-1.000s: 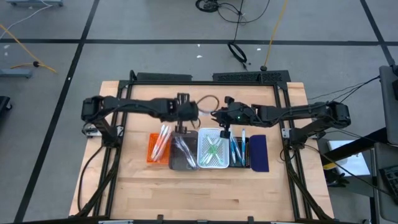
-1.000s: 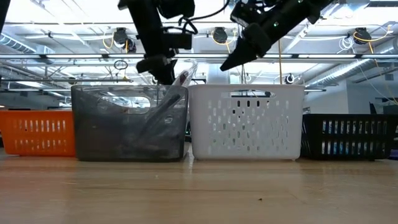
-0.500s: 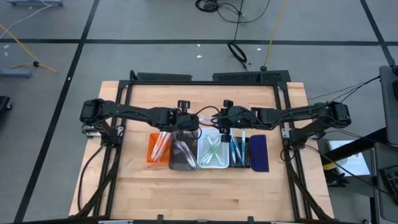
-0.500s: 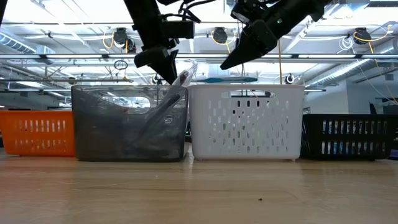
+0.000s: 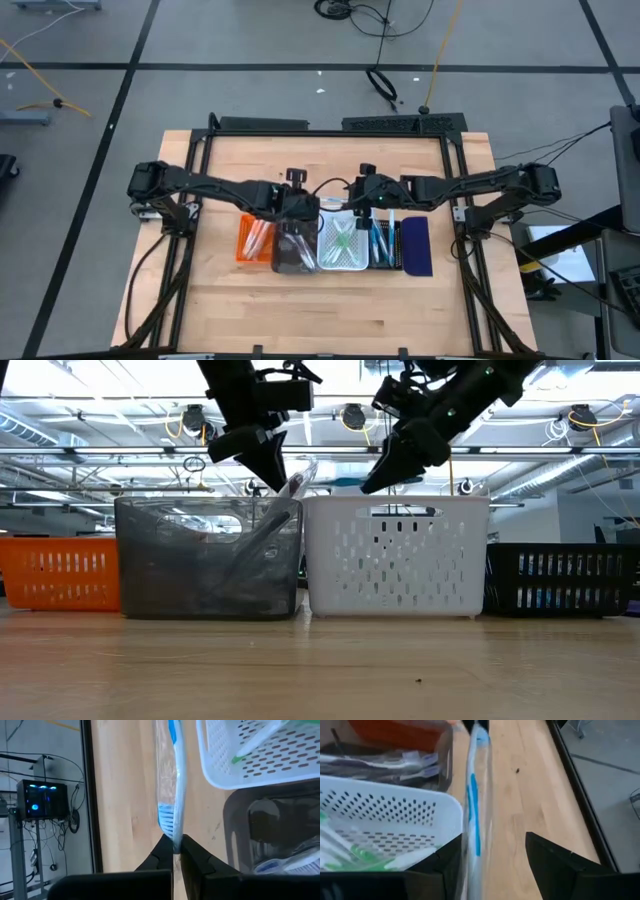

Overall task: Pick & Place Toothbrushes
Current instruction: Put the blue toothbrush into the right black bin

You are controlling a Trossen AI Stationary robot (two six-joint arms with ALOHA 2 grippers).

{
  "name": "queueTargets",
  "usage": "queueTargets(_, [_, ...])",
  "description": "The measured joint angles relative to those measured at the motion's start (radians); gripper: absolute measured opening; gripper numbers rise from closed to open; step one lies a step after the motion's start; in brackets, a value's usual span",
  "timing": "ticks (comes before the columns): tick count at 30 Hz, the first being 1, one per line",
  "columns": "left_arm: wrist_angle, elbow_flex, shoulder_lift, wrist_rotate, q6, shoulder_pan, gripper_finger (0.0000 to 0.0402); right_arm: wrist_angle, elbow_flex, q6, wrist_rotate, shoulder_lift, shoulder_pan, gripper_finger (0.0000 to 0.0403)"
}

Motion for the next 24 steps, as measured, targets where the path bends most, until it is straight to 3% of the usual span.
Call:
queueTargets(3, [0.002, 0.0, 0.0, 0.0, -0.008, -0.005, 0.0007, 0.001, -0.005, 0.008, -0.001, 0.0, 0.0, 0.0185])
queueTargets(6, [0.002, 0.0, 0.0, 0.001, -0.014, -0.007, 0.0013, 0.01, -0.005, 0.012, -0.001, -0.002, 0.0, 0.0157])
queueTargets(12, [0.003, 0.0, 0.0, 0.005, -0.033, -0.007, 0.0006, -0.024, -0.005, 0.006, -0.02, -0.003, 0.0, 0.0021])
queueTargets(17, [0.002, 0.0, 0.0, 0.009, -0.065, -0.008, 0.002, -0.027, -0.005, 0.013, -0.057, -0.003, 0.001, 0.0016])
queueTargets(24, [-0.021, 0.0, -0.016, 0.008, -0.12, -0.012, 0.0088, -0.048, -0.005, 0.049, -0.013, -0.008, 0.003, 0.0016])
